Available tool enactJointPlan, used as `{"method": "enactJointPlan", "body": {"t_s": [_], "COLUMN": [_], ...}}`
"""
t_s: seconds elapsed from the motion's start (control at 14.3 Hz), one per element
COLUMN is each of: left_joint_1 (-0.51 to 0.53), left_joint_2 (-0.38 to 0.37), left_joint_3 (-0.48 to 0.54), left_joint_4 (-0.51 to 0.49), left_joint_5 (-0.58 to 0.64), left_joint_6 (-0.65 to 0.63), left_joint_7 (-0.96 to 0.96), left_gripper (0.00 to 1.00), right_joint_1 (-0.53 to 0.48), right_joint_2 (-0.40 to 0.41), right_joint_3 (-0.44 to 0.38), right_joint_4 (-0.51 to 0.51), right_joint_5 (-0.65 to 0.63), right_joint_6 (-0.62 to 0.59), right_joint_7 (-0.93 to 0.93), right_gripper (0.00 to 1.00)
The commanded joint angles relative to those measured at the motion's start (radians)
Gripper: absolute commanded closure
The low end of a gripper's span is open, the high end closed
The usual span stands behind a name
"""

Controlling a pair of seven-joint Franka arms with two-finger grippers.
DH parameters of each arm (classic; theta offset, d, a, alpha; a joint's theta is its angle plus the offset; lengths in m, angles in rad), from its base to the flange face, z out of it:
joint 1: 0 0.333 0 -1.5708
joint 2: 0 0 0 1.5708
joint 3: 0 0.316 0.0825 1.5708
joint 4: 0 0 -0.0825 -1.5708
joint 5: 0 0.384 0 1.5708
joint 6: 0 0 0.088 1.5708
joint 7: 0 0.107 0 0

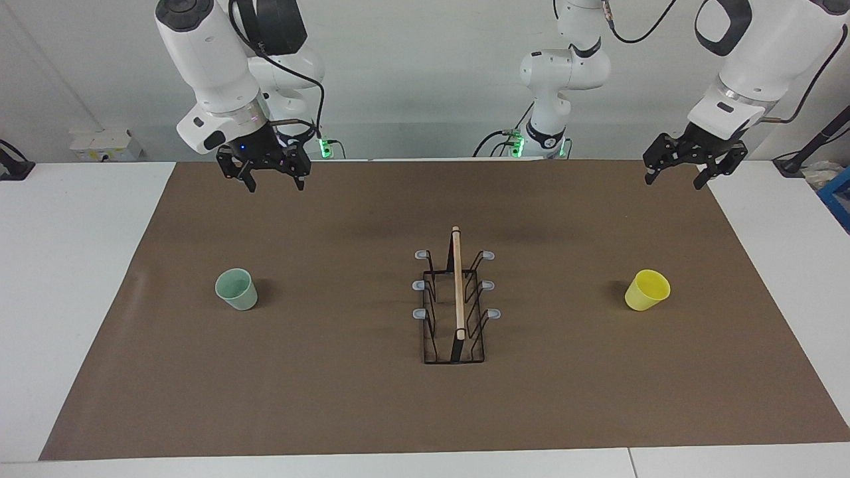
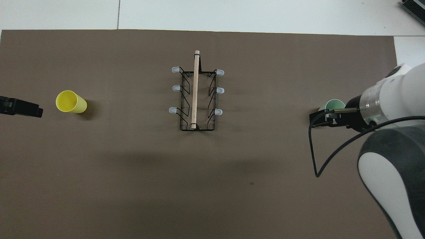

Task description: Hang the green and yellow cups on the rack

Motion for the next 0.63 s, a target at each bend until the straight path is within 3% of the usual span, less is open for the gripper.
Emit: {"method": "enactJointPlan", "body": {"t_s": [0.0, 0.56], "left_joint_1": [0.009, 0.008], "left_joint_2": [-0.014, -0.017], "left_joint_3": [-0.005, -0.005], "left_joint_4": [-0.009, -0.016], "left_joint_5": [-0.010, -0.012], "left_joint_6": [0.009, -0.010], "left_joint_7": [-0.003, -0.042], "left_gripper": [0.00, 0.00], "right_joint_1": [-0.018, -0.018], "right_joint_2": [0.008, 0.009], "right_joint_3": [0.015, 0.013], "right_joint_4": [0.011, 0.011], "right_joint_5": [-0.014, -0.017], "right_joint_6": [0.013, 0.013], "right_joint_7": [-0.011, -0.058], "right_gripper": [0.00, 0.00]}}
